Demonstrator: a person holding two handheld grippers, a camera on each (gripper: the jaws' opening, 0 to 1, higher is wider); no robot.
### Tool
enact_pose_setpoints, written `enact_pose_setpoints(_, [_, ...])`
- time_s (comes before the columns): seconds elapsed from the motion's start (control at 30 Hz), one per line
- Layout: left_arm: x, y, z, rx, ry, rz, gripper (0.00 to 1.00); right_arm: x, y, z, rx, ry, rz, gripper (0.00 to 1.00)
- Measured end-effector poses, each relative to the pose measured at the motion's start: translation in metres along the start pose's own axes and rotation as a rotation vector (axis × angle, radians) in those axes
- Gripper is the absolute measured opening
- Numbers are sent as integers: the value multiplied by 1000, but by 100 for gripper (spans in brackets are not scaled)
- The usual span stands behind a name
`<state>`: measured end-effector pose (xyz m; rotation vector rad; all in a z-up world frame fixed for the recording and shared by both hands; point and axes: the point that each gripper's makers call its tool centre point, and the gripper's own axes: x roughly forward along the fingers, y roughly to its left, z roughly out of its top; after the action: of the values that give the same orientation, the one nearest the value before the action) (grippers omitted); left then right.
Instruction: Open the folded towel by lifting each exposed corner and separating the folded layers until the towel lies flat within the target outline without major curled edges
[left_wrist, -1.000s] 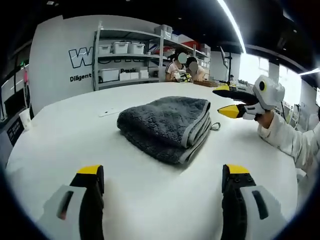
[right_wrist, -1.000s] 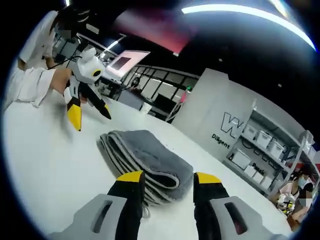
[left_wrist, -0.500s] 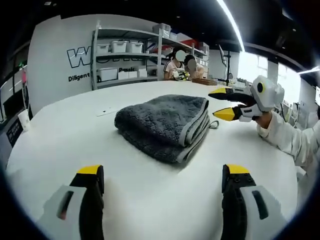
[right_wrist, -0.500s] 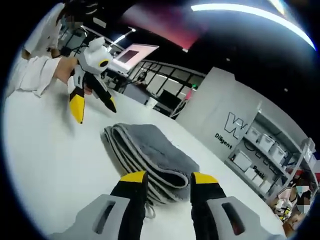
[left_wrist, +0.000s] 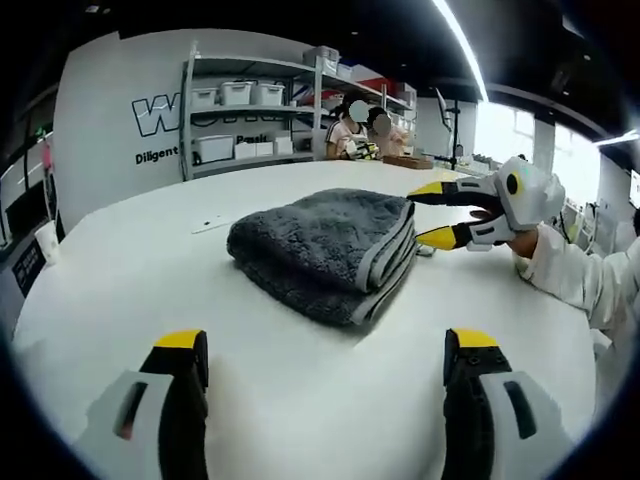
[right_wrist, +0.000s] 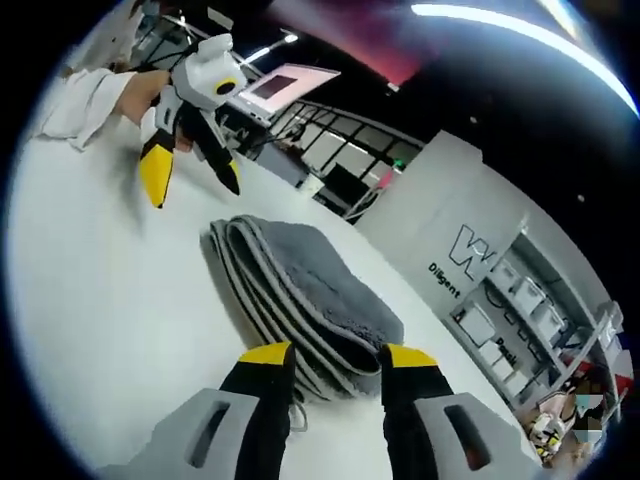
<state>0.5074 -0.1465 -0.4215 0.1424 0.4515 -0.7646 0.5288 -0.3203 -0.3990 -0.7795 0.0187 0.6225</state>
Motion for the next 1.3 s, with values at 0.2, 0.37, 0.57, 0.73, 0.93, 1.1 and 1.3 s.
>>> enact_pose_setpoints(0.2, [0, -1, 0, 2, 0, -2, 97, 3, 0, -3, -58, 27, -19, 22])
enact_pose_setpoints(0.37, [0, -1, 0, 3, 1, -1, 97, 4, -2, -7, -81, 45, -25, 17])
enact_pose_setpoints(0.57, [0, -2, 0, 2, 1, 0, 96, 8, -3, -6, -121, 51, -32, 8])
enact_pose_setpoints(0.73, [0, -2, 0, 5, 3, 1, 96, 11, 2, -6, -144, 49, -11, 0])
enact_pose_setpoints(0.93, [0, -2, 0, 5, 2, 1, 96, 10, 3, -6, -111, 48, 6, 0])
enact_pose_setpoints(1.1, [-1, -3, -1, 5, 4, 1, 96, 9, 4, -5, -96, 48, 16, 0])
enact_pose_setpoints(1.3, [0, -3, -2, -3, 7, -6, 95, 5, 8, 3, -46, 29, 35, 0])
